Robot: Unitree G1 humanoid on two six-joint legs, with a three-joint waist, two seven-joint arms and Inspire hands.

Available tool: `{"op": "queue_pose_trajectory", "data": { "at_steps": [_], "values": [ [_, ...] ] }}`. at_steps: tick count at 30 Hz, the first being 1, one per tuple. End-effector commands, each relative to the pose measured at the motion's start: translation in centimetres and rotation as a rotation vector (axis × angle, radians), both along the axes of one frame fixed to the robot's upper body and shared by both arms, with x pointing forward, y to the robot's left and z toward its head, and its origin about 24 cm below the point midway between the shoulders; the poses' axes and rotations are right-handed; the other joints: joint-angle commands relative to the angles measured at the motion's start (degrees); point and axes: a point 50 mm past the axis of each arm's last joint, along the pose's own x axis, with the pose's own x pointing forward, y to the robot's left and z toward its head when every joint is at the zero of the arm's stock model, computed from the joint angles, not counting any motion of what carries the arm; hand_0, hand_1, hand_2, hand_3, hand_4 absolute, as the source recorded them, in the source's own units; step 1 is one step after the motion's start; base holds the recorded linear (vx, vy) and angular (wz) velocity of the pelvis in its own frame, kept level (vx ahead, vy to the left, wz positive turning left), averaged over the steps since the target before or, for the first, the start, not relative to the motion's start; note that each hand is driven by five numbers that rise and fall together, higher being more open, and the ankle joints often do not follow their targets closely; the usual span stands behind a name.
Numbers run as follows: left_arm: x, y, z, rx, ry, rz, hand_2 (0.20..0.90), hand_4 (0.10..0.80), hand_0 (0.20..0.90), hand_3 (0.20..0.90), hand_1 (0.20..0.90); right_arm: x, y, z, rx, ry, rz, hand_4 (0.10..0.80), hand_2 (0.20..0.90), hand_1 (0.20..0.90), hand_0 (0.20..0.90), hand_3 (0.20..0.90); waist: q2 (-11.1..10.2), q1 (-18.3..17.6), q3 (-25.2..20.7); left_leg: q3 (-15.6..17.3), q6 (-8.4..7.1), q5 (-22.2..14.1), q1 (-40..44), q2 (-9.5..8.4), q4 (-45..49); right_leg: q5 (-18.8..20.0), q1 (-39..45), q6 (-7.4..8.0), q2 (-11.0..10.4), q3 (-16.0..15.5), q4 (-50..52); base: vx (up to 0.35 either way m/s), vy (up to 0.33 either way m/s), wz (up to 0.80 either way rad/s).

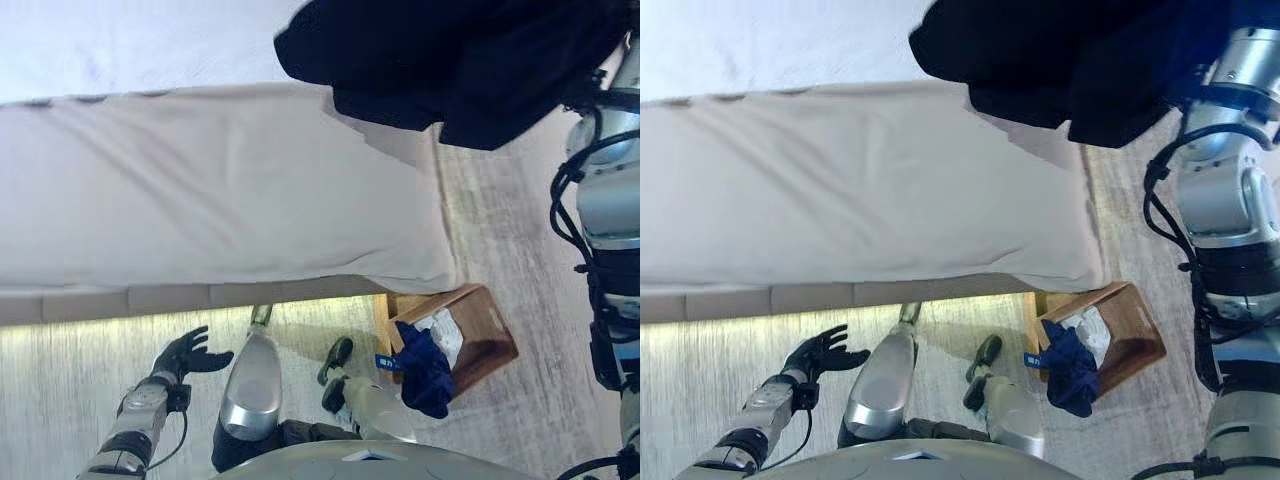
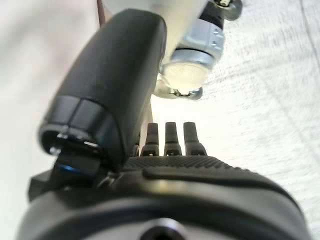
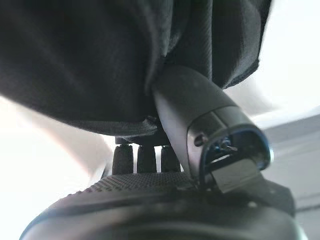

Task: Pick up the clothes from the bed and place them into the basket

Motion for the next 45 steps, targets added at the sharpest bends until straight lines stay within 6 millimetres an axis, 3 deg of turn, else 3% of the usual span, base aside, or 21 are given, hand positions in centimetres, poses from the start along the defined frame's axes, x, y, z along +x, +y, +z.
{"op": "queue_pose_trajectory", "data": {
  "at_steps": [1, 5, 13, 18, 23, 28, 30, 31, 38, 45],
  "values": [
    [-5.2, -2.1, -3.0, -0.015, 0.228, -0.084, 0.9, 0.8, 0.9, 0.9, 0.9, -2.5, -1.3, 2.2, -0.095, -0.147, -0.103, 0.1, 0.3, 0.3, 0.3, 0.2, 4.55, -3.1, -18.21, 3.72, 2.47, -3.48, 8.58, -0.93, -10.83, -5.11, 1.32, 0.61, 3.63, 2.2, 3.05, -0.004, -0.058, -0.31],
    [-5.3, -3.0, -3.4, -0.039, 0.248, -0.102, 0.9, 0.8, 0.9, 0.9, 0.9, -2.8, -2.9, 1.2, -0.052, -0.116, -0.104, 0.1, 0.3, 0.3, 0.3, 0.2, 5.83, -6.41, -19.94, 5.78, 2.32, -4.37, 11.17, -0.95, -11.03, -5.11, 1.9, 0.0, 4.09, 4.42, 2.46, 0.002, -0.072, -0.44],
    [-5.3, -3.5, -3.6, -0.041, 0.284, -0.141, 0.9, 0.8, 0.9, 0.9, 0.9, -2.0, -4.9, -1.4, 0.013, 0.038, -0.102, 0.1, 0.3, 0.3, 0.3, 0.2, 6.7, -9.77, -21.41, 9.08, 1.63, -5.14, 13.88, -0.21, -10.96, -4.54, 3.36, -0.66, 5.0, 5.86, 0.7, 0.017, -0.121, -0.36],
    [-5.3, -3.6, -3.6, -0.037, 0.299, -0.173, 0.9, 0.8, 0.9, 0.9, 0.9, -1.1, -6.1, -4.1, 0.035, 0.196, -0.153, 0.1, 0.3, 0.3, 0.3, 0.2, 7.29, -10.7, -21.1, 9.62, 1.37, -5.21, 14.26, 0.25, -10.24, -5.17, 3.37, -1.3, 5.27, 6.05, 1.62, 0.025, -0.132, -0.16],
    [-5.3, -3.5, -3.5, -0.033, 0.302, -0.212, 0.9, 0.8, 0.9, 0.9, 0.9, -0.7, -8.1, -8.2, 0.097, 0.37, -0.233, 0.1, 0.3, 0.3, 0.3, 0.2, 8.57, -11.77, -19.5, 9.39, 1.15, -5.19, 13.61, 0.77, -8.92, -6.49, 2.15, -2.04, 5.06, 5.78, 4.38, -0.004, -0.128, -0.03],
    [-3.1, -4.3, -3.0, -0.051, 0.241, -0.263, 0.9, 0.8, 0.9, 0.9, 0.9, -0.4, -9.7, -10.1, 0.116, 0.472, -0.296, 0.1, 0.3, 0.3, 0.3, 0.2, 11.24, -12.88, -15.85, 8.11, 0.7, -5.04, 10.36, 0.3, -5.83, -7.98, -2.0, -3.04, 3.63, 5.02, 9.27, -0.119, -0.038, 0.01],
    [-1.4, -5.7, -2.6, -0.086, 0.17, -0.287, 0.9, 0.8, 0.9, 0.9, 0.9, -0.2, -10.5, -10.2, 0.107, 0.513, -0.324, 0.1, 0.3, 0.3, 0.3, 0.2, 14.05, -13.74, -12.6, 7.47, 0.33, -4.59, 7.72, -0.43, -3.48, -8.88, -5.11, -3.69, 2.58, 5.01, 12.6, -0.176, 0.069, 0.04],
    [-1.2, -5.9, -2.5, -0.091, 0.16, -0.289, 0.9, 0.8, 0.9, 0.9, 0.9, -0.1, -10.6, -10.2, 0.103, 0.516, -0.328, 0.1, 0.3, 0.3, 0.3, 0.2, 14.39, -13.86, -12.2, 7.4, 0.31, -4.59, 7.34, -0.52, -3.17, -9.08, -5.59, -3.78, 2.44, 5.06, 13.15, -0.172, 0.063, 0.02],
    [4.9, -7.5, 0.6, -0.112, -0.107, -0.298, 0.9, 0.8, 0.9, 0.9, 0.9, 1.8, -11.7, -12.0, 0.159, 0.621, -0.425, 0.1, 0.3, 0.3, 0.3, 0.2, 20.36, -14.2, -1.28, 7.05, 0.58, -3.35, -3.61, -1.44, 2.78, -13.52, -18.81, -5.44, 0.38, 6.8, 26.99, -0.254, -0.02, -0.04],
    [6.9, -7.6, 2.6, -0.133, -0.223, -0.319, 0.9, 0.8, 0.9, 0.9, 0.9, 2.7, -12.7, -12.9, 0.176, 0.716, -0.524, 0.108, 0.307, 0.307, 0.307, 0.208, 23.89, -13.25, 3.22, 5.81, 0.46, -3.18, -10.67, -3.73, 7.26, -19.17, -27.25, -6.47, -1.91, 8.76, 38.84, -0.052, -0.032, -0.02]
  ]
}}
